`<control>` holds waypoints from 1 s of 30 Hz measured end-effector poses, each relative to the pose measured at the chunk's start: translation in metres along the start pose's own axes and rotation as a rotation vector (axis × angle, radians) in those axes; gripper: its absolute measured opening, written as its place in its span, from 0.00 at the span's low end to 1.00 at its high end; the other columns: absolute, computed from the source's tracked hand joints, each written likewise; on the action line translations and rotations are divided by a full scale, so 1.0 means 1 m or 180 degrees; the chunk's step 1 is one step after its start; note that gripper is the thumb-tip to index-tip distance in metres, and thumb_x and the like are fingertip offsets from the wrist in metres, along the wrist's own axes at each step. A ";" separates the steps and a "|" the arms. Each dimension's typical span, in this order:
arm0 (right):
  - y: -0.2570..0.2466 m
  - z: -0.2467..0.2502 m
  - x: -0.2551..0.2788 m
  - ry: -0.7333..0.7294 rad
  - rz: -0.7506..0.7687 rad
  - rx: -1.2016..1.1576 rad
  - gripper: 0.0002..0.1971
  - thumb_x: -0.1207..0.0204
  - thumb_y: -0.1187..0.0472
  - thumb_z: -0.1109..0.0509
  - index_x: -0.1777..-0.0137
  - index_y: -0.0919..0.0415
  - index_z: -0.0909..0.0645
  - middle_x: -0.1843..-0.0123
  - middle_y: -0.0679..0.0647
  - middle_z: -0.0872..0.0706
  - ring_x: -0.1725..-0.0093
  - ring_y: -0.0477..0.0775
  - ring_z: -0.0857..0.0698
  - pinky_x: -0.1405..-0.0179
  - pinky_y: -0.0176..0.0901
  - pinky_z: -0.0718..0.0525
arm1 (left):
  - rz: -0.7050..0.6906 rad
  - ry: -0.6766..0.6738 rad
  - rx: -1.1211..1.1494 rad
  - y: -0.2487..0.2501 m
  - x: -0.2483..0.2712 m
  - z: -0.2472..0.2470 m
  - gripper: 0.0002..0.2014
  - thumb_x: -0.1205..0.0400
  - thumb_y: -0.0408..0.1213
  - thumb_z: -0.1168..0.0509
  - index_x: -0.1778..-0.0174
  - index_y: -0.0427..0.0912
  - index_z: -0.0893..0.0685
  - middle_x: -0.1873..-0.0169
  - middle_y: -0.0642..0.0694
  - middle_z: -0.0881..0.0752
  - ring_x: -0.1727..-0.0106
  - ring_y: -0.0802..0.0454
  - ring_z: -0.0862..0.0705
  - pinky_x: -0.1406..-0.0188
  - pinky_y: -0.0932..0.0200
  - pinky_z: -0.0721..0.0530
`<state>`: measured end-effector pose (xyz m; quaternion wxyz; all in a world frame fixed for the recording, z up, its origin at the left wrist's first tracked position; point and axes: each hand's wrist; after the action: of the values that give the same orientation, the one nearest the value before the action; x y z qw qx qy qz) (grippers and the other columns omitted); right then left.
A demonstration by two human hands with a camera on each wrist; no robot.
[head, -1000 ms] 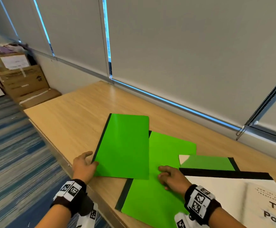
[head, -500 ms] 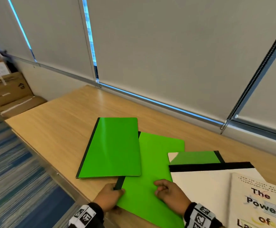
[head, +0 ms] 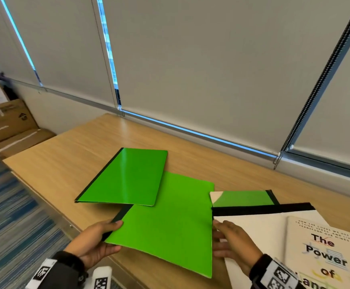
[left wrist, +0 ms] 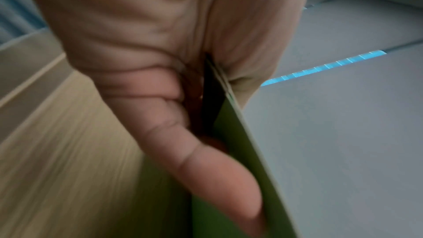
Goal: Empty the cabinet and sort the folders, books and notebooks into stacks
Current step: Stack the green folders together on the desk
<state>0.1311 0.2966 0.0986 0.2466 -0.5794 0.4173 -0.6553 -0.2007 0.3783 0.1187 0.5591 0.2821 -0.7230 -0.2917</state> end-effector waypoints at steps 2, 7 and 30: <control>-0.006 -0.008 0.006 -0.0373 -0.0200 -0.0273 0.11 0.17 0.62 0.34 0.39 0.66 0.21 0.49 0.64 0.09 0.60 0.60 0.10 0.65 0.47 0.13 | 0.0163 -0.0101 -0.0059 -0.006 -0.003 0.008 0.21 0.24 0.32 0.30 0.36 0.29 0.19 0.56 0.34 0.11 0.75 0.40 0.14 0.80 0.55 0.12; -0.024 -0.031 0.016 -0.0288 0.0566 0.0154 0.20 0.24 0.80 0.36 0.35 0.64 0.22 0.45 0.62 0.09 0.46 0.63 0.10 0.44 0.55 0.13 | 0.0465 0.0260 -0.0540 -0.054 -0.018 0.023 0.32 0.26 0.39 0.23 0.32 0.23 0.24 0.33 0.26 0.20 0.45 0.39 0.12 0.65 0.68 0.15; -0.063 0.063 0.061 0.1451 0.2574 0.2431 0.32 0.24 0.63 0.27 0.21 0.50 0.33 0.32 0.47 0.18 0.34 0.48 0.20 0.36 0.37 0.24 | -0.0999 -0.0270 -0.0853 -0.067 -0.031 -0.133 0.21 0.15 0.31 0.37 0.26 0.43 0.31 0.27 0.44 0.26 0.25 0.44 0.27 0.27 0.56 0.32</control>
<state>0.1897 0.2647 0.1837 0.5713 -0.0899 0.3821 -0.7208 -0.0591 0.3426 0.0767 0.5084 0.3019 -0.6478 -0.4803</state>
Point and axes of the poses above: each hand's wrist, its own x-axis away from the middle knuckle, its own z-axis out of the back of the hand, y = z × x
